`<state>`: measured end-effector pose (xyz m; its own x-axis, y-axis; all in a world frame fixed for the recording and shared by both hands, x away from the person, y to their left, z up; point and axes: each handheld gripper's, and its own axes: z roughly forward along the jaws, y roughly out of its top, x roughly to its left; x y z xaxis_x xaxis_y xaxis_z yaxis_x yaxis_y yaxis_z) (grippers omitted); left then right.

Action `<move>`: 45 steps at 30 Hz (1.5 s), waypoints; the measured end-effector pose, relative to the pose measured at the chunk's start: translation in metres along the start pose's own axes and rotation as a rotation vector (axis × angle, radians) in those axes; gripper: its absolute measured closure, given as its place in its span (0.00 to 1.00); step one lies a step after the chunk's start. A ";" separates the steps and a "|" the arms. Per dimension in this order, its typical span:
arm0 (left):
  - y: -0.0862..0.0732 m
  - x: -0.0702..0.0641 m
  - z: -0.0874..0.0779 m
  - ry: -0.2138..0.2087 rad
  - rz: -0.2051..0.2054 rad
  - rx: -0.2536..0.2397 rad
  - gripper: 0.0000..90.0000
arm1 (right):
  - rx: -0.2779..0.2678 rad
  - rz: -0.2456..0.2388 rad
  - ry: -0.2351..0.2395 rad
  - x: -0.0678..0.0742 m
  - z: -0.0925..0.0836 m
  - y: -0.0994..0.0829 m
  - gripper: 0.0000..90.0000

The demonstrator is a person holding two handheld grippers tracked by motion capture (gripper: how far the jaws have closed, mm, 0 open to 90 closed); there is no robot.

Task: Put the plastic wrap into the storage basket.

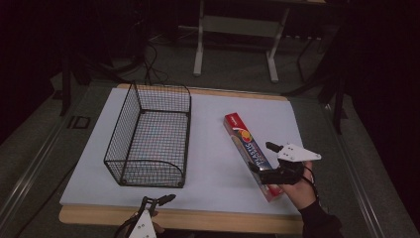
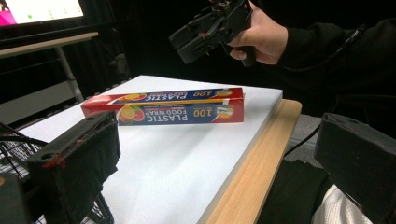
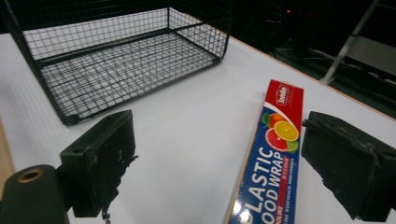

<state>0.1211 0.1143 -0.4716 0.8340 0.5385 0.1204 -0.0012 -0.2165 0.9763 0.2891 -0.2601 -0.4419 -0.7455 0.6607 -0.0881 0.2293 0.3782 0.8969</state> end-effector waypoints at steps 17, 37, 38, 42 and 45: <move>0.000 0.001 -0.001 -0.031 -0.009 -0.005 0.01 | 0.205 0.057 0.001 -0.027 0.038 -0.002 0.13; 0.000 0.000 0.000 -0.055 0.001 0.008 0.01 | 0.392 0.175 -0.128 -0.041 0.083 -0.017 0.18; 0.000 0.000 0.000 -0.055 0.001 0.008 0.01 | 0.394 0.209 -0.106 -0.044 0.085 -0.017 0.18; 0.000 0.000 0.000 -0.053 0.005 0.006 0.01 | 0.428 0.242 -0.137 -0.050 0.089 -0.019 0.18; 0.000 0.000 0.000 -0.051 0.004 0.010 0.01 | 0.447 0.246 -0.127 -0.050 0.092 -0.020 0.18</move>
<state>0.1214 0.1145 -0.4718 0.8611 0.4952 0.1150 0.0004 -0.2270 0.9739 0.3790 -0.2411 -0.4952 -0.5605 0.8278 0.0248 0.6531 0.4234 0.6278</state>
